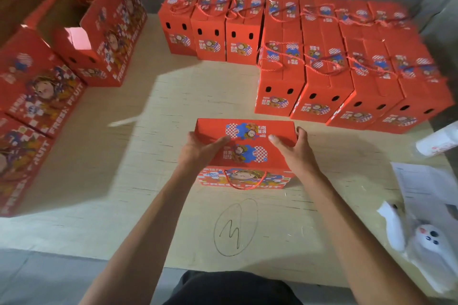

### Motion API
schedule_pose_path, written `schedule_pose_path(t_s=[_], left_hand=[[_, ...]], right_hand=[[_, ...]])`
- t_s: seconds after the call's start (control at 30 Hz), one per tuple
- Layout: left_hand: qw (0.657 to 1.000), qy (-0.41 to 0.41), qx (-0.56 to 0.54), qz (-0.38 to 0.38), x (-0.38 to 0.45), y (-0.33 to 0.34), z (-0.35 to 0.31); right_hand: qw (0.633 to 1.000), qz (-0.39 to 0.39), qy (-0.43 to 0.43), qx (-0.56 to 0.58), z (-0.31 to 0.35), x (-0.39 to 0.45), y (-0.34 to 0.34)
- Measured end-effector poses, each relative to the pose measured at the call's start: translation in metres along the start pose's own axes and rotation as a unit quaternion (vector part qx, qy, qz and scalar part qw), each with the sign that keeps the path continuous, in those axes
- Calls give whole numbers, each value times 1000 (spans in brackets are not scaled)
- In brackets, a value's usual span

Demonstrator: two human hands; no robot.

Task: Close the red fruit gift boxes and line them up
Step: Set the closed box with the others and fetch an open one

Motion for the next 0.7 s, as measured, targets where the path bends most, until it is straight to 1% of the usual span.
schedule_pose_path(t_s=[0.03,0.1,0.13,0.2,0.27,0.37,0.43,0.5,0.57,0.6,0.63,0.7], left_hand=[[999,11,-38,0,1,1,3],[993,27,-114,-18,0,2,4],[989,29,-140,-26,-1,3,3],[986,30,-162,-35,-2,4,2],[986,33,-158,-45,-3,3,3],[990,44,-116,-60,-5,-1,2],[992,79,-82,-52,-3,-8,-13],[990,127,-8,-57,2,-17,-43],[977,157,104,-96,6,-23,-80],[970,155,151,-112,7,-21,-95],[968,139,169,-120,7,-16,-103],[980,85,133,-118,6,-4,-100]], right_hand=[[999,0,-17,-48,8,5,-5],[982,0,-57,-178,30,18,-15],[974,20,-68,-216,40,23,-14],[969,85,-51,-227,51,30,-1],[962,116,-37,-245,57,31,15],[937,89,-53,-332,67,30,18],[925,59,-42,-374,66,26,9],[918,8,-18,-395,61,18,0],[911,-52,-5,-410,58,2,1],[903,-67,-3,-424,58,-7,6],[898,-71,-4,-434,59,-16,14],[904,-58,-1,-424,62,-27,32]])
Point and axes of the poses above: each hand's wrist, its own x-axis towards the middle knuckle, its own y-axis out of the palm, z = x × y, the point moved 9 cm from there along x, towards the middle knuckle, and after that the axes turned 5 degrees about z, right-handed, at the moved point
